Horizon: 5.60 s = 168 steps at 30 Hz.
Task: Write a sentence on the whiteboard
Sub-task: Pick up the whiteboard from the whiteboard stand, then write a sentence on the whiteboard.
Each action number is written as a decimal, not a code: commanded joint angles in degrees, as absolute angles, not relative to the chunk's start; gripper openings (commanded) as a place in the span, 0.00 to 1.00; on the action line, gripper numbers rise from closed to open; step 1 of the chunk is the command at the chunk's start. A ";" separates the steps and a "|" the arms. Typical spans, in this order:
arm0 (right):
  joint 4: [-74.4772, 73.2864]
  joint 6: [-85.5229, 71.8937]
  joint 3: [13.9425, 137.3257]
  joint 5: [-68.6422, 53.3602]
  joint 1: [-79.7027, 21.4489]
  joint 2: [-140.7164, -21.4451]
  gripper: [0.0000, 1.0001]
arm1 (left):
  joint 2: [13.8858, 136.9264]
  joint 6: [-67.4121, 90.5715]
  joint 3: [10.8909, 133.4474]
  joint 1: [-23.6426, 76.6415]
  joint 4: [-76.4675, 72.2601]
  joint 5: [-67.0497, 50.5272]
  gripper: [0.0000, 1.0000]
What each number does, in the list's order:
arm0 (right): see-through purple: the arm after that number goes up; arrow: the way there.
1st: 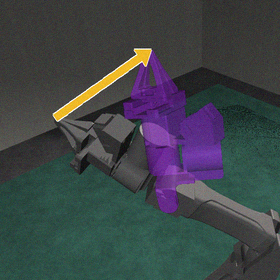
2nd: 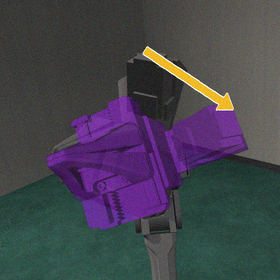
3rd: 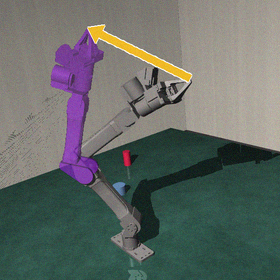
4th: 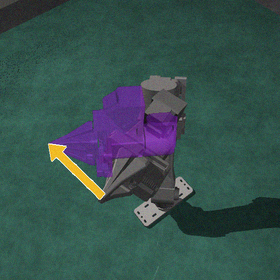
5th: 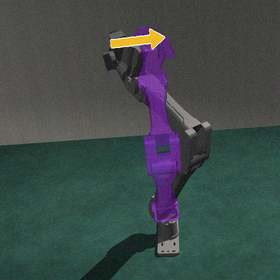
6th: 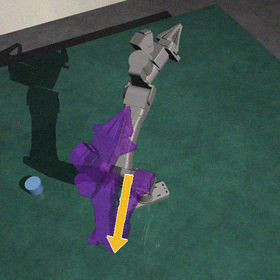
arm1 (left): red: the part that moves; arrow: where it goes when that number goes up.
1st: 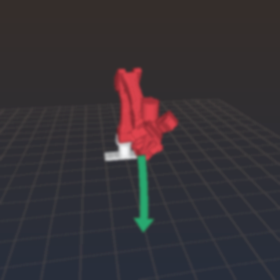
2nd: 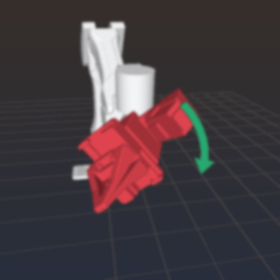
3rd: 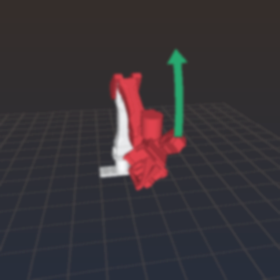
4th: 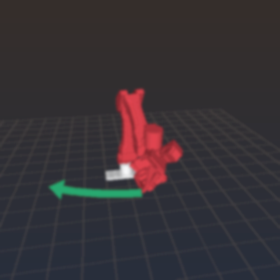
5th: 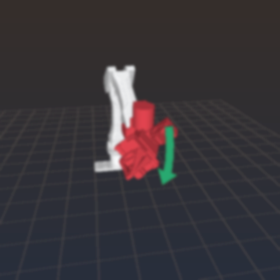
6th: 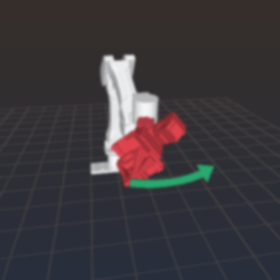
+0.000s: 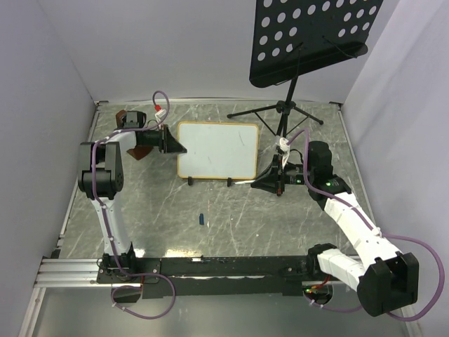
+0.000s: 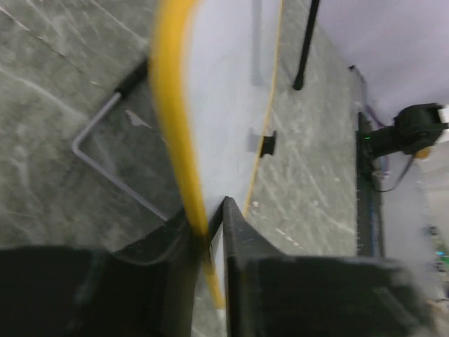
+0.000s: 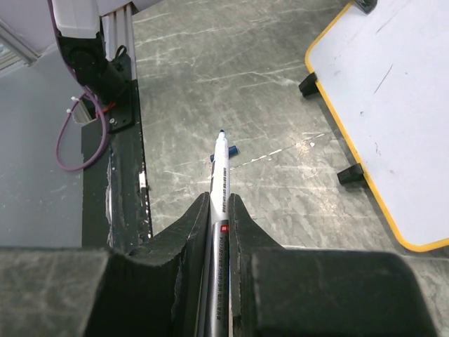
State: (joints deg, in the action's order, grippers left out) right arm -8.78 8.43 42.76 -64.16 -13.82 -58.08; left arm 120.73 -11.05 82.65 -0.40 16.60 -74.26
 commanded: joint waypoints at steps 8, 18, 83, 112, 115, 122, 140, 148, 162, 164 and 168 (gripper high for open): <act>-8.35 9.40 44.65 -65.83 -13.36 -57.48 0.00 | 114.10 -8.11 82.28 0.88 10.83 -75.85 0.01; -8.26 9.14 44.56 -66.18 -13.18 -56.69 0.00 | 101.44 14.48 71.99 0.97 -16.15 -69.97 0.01; -16.61 17.14 47.37 -68.73 -13.71 -55.11 0.00 | 50.19 40.69 18.55 21.79 -40.86 -35.16 0.01; -24.44 29.27 62.05 -41.40 -38.76 -65.65 0.00 | 41.83 43.33 12.57 24.52 -39.20 -29.88 0.01; -23.38 29.09 62.49 -40.26 -39.28 -65.92 0.00 | 42.63 43.24 12.57 24.61 -39.81 -30.32 0.01; -22.32 29.26 63.81 -37.36 -40.43 -65.92 0.00 | 43.15 41.75 11.43 25.66 -41.39 -29.97 0.01; -18.38 30.41 66.71 -32.70 -42.18 -68.99 0.00 | 43.51 38.41 11.25 29.09 -40.34 -27.95 0.01; -17.93 28.92 66.97 -32.69 -44.56 -70.31 0.00 | 43.07 38.23 12.04 29.09 -38.50 -26.90 0.01; -16.26 26.28 65.31 -31.29 -45.79 -69.17 0.00 | 41.92 39.11 11.60 29.09 -37.88 -25.40 0.01; -15.82 26.02 64.52 -31.73 -45.70 -68.65 0.00 | 41.92 39.20 11.60 29.18 -37.97 -25.31 0.01; -15.12 25.40 63.55 -31.82 -45.70 -68.55 0.00 | 41.92 39.29 11.69 29.09 -37.79 -25.31 0.01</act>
